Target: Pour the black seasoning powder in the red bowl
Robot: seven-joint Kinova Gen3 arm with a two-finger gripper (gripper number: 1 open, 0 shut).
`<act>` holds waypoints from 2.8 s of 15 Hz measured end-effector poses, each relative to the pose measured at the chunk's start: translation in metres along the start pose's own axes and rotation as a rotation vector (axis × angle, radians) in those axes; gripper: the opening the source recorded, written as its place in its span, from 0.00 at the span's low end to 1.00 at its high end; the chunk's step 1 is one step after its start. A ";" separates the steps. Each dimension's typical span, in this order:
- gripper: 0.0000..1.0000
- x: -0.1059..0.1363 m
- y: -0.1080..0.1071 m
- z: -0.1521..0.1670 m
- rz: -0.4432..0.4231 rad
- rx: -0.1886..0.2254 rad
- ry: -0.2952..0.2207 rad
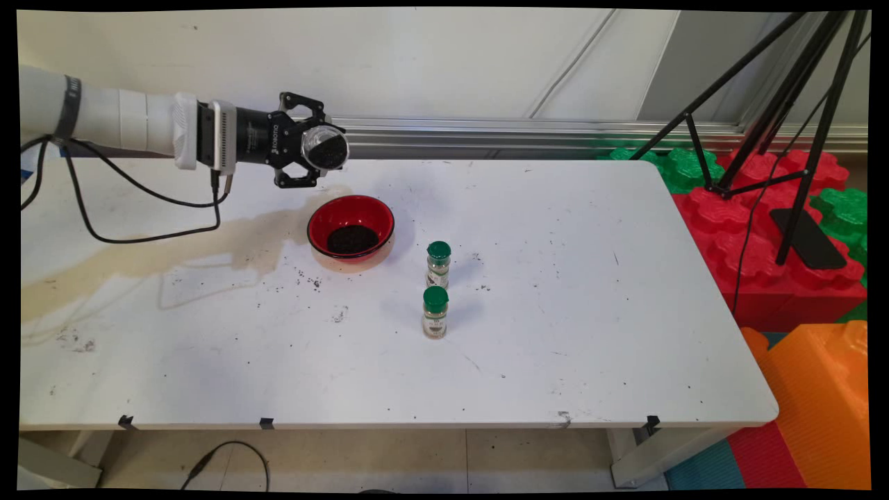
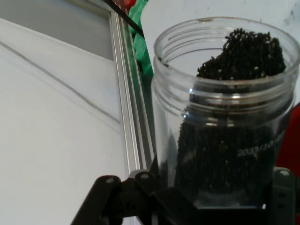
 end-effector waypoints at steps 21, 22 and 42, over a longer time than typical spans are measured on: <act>0.00 0.066 0.000 -0.053 -0.410 -0.114 0.225; 0.00 0.069 0.002 -0.055 -0.433 -0.127 0.238; 0.00 0.064 0.068 -0.021 -0.808 -0.337 0.307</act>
